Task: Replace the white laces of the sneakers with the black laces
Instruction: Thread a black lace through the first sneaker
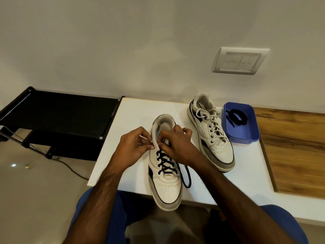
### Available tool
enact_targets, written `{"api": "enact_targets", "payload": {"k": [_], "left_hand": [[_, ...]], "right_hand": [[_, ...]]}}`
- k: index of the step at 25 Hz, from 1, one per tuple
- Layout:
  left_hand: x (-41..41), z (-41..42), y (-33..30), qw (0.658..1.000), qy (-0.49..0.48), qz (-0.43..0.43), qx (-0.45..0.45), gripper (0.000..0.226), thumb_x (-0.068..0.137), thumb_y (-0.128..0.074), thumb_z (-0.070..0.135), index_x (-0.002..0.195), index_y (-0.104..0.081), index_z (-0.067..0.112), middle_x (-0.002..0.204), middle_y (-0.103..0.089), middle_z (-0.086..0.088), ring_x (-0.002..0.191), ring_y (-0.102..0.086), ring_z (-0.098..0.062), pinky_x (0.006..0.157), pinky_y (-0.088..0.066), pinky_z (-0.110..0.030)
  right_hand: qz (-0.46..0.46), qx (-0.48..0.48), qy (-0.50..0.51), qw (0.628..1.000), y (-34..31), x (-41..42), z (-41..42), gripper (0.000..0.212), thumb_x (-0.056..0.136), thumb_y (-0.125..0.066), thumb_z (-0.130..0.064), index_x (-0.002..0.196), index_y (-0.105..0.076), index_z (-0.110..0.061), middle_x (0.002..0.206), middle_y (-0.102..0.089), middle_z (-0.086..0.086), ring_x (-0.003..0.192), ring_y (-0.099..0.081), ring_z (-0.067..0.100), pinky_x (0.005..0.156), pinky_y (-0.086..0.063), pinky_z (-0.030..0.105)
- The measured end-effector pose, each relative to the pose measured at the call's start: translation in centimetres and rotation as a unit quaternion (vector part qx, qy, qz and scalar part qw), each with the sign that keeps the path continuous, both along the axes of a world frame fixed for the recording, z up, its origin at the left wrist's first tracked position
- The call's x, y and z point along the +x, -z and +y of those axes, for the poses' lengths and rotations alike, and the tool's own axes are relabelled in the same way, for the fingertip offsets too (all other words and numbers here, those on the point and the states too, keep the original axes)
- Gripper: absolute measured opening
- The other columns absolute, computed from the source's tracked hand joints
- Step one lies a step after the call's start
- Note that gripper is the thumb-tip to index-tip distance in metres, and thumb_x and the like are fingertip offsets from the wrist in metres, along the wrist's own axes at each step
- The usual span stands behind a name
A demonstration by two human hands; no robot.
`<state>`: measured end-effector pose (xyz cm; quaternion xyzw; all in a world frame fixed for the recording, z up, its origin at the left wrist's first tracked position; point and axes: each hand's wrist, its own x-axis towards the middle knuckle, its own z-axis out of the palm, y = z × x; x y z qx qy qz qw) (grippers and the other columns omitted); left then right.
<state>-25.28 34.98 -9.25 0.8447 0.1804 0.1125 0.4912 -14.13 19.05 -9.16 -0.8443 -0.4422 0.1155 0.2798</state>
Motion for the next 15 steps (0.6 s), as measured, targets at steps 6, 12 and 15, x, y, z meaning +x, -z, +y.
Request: {"api": "enact_targets", "payload": {"k": [6, 12, 15], "left_hand": [[-0.4, -0.1, 0.4, 1.000, -0.019, 0.005, 0.021, 0.021, 0.071, -0.089, 0.006, 0.081, -0.073, 0.017, 0.083, -0.073, 0.007, 0.081, -0.070, -0.013, 0.081, -0.059, -0.036], [-0.9, -0.7, 0.2, 0.999, -0.048, 0.007, -0.019, 0.021, 0.075, -0.085, 0.002, 0.083, -0.076, 0.018, 0.082, -0.075, 0.007, 0.081, -0.073, -0.012, 0.084, -0.061, -0.033], [-1.0, -1.2, 0.1, 0.998, -0.066, 0.004, -0.018, 0.021, 0.076, -0.084, 0.000, 0.081, -0.076, 0.020, 0.081, -0.075, 0.008, 0.081, -0.072, -0.009, 0.082, -0.060, -0.027]], "right_hand": [[0.061, 0.013, 0.023, 0.998, 0.3, -0.1, 0.1, 0.010, 0.094, -0.065, -0.025, 0.090, -0.063, -0.035, 0.088, -0.059, -0.014, 0.102, -0.036, 0.000, 0.099, -0.014, 0.033], [0.039, -0.021, 0.037, 0.998, -0.3, -0.3, 0.6, 0.015, 0.091, -0.069, -0.027, 0.086, -0.060, -0.038, 0.097, -0.050, -0.012, 0.106, -0.036, 0.003, 0.099, -0.011, 0.032], [0.057, -0.003, 0.058, 0.997, -0.5, -0.5, 0.5, 0.011, 0.090, -0.071, -0.030, 0.085, -0.065, -0.039, 0.097, -0.061, -0.014, 0.111, -0.039, 0.004, 0.101, -0.014, 0.036]]}}
